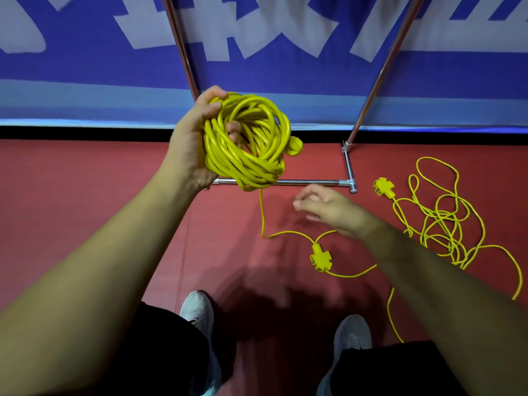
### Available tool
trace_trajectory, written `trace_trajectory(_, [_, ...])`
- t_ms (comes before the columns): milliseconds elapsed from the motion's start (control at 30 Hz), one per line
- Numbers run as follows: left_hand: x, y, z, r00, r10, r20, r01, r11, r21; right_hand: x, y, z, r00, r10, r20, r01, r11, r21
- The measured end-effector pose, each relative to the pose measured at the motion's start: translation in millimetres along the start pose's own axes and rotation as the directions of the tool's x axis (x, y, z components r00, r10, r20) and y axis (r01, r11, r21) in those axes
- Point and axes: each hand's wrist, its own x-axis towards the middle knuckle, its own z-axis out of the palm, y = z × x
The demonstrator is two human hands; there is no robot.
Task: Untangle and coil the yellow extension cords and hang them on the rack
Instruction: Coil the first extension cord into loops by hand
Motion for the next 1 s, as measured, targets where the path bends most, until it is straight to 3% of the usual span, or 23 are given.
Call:
trace_trajectory(100, [-3.4, 0.4, 3.2, 0.995, -0.082, 0.049, 0.077, 0.993, 0.094, 10.1, -9.7, 13.5, 0.994, -0.049, -0.093, 0.068, 0.973, 0.219])
trace_trajectory(200, [-7.2, -0.4, 5.3, 0.972, -0.200, 0.126, 0.177, 0.969, 0.170, 15.8, -9.2, 27.8, 0.975, -0.197, -0.104, 0.218, 0.938, 0.268])
trace_trajectory(333, [-9.5, 4.9, 2.1, 0.928, -0.293, 0.231, 0.276, 0.955, 0.107, 16.2, -5.7, 44.6, 0.978, -0.184, -0.094, 0.205, 0.927, 0.314])
trace_trajectory(400, [-9.4, 7.8, 0.6, 0.925, -0.281, 0.258, 0.275, 0.960, 0.057, 19.0, -1.8, 46.3, 0.983, -0.163, -0.087, 0.182, 0.936, 0.301])
trace_trajectory(533, [-6.5, 10.3, -1.0, 0.950, -0.207, 0.236, 0.220, 0.975, -0.029, 12.7, -0.5, 47.7, 0.993, -0.110, 0.033, 0.077, 0.855, 0.514])
trace_trajectory(700, [-2.4, 10.7, -4.8, 0.984, -0.124, 0.127, 0.128, 0.992, -0.022, 8.5, 2.6, 50.5, 0.991, -0.055, 0.122, -0.010, 0.881, 0.474])
trace_trajectory(1000, [-0.1, 8.6, -7.4, 0.998, -0.029, 0.061, 0.032, 0.998, -0.045, 7.0, -1.3, 45.0, 0.997, -0.074, -0.031, 0.079, 0.847, 0.525])
